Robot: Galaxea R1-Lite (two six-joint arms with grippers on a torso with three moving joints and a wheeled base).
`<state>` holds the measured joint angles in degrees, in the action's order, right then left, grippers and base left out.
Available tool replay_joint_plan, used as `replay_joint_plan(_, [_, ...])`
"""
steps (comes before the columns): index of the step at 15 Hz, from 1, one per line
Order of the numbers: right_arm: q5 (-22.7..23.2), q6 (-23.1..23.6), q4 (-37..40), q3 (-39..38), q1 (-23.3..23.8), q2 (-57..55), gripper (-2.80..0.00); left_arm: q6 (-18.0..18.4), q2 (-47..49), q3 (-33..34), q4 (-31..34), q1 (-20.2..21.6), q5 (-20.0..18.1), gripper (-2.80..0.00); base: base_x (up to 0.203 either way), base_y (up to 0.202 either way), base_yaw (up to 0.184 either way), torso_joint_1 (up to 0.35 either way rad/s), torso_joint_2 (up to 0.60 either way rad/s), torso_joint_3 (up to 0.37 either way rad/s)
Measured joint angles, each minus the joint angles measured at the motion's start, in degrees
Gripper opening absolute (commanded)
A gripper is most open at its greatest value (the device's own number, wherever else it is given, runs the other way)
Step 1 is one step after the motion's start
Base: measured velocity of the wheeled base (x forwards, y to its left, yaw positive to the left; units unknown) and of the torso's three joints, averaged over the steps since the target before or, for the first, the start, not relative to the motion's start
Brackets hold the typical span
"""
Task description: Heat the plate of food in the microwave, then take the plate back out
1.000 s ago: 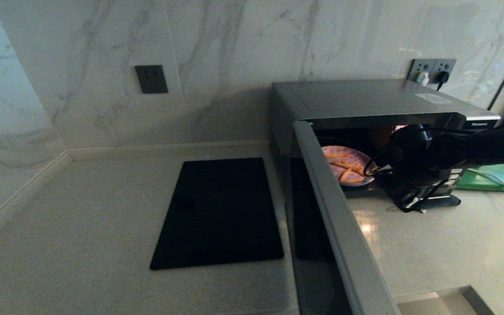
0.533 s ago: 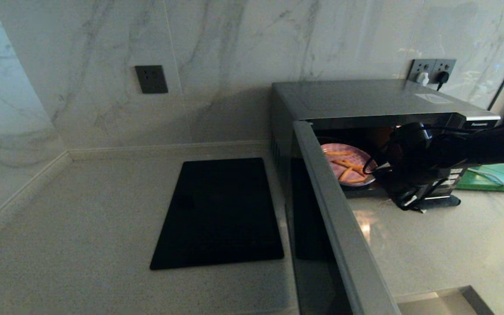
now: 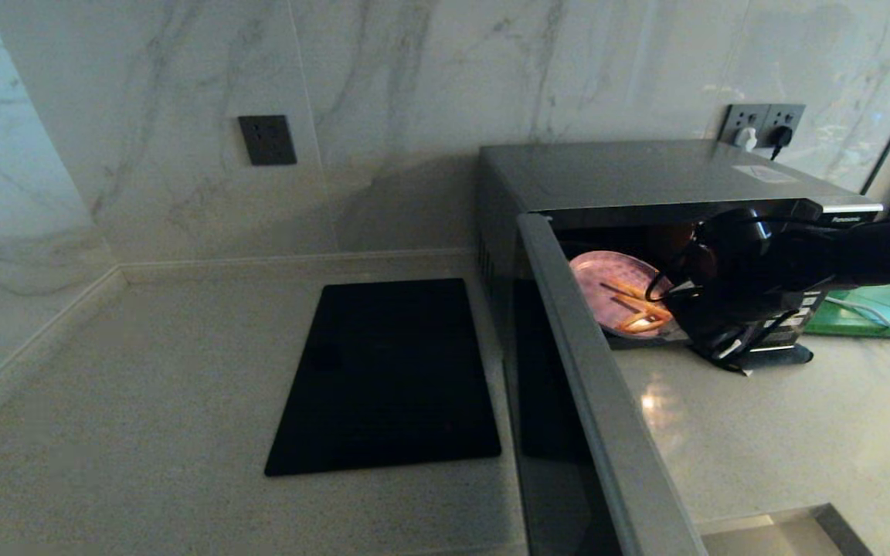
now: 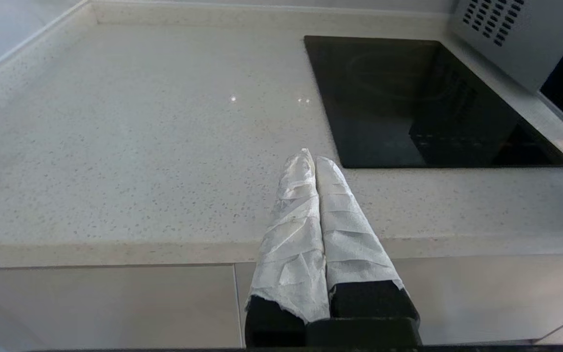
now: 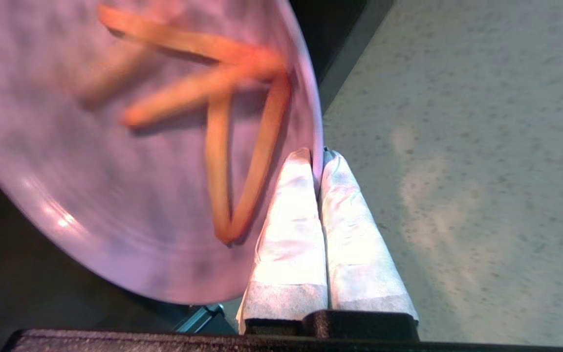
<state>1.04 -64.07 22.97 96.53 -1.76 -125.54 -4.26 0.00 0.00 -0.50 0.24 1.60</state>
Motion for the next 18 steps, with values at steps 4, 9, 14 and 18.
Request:
replay_joint_plan(4, [-0.6,0.1,0.1,0.3,0.2,0.8,-2.80,0.0,0.0,0.0,0.0,0.0,0.0,-2.80,0.000,0.000,0.000,0.000,0.00,0.000])
replay_joint_plan(9, [-1.5,0.6,0.1,0.4,0.2,2.6,-2.80,0.0,0.0,0.0,0.0,0.0,0.0,-2.80,0.000,0.000,0.000,0.000,0.00,0.000])
replay_joint_plan(14, [-5.7,1.1,1.3,-2.2,-1.0,5.5,-2.80,0.0,0.0,0.0,0.0,0.0,0.0,-2.80,0.000,0.000,0.000,0.000,0.00,0.000])
replay_joint_plan(18, [-4.8,3.8,1.3,-7.5,-1.5,9.6,-2.80,0.0,0.0,0.0,0.0,0.0,0.0,-2.80,0.000,0.000,0.000,0.000,0.00,0.000])
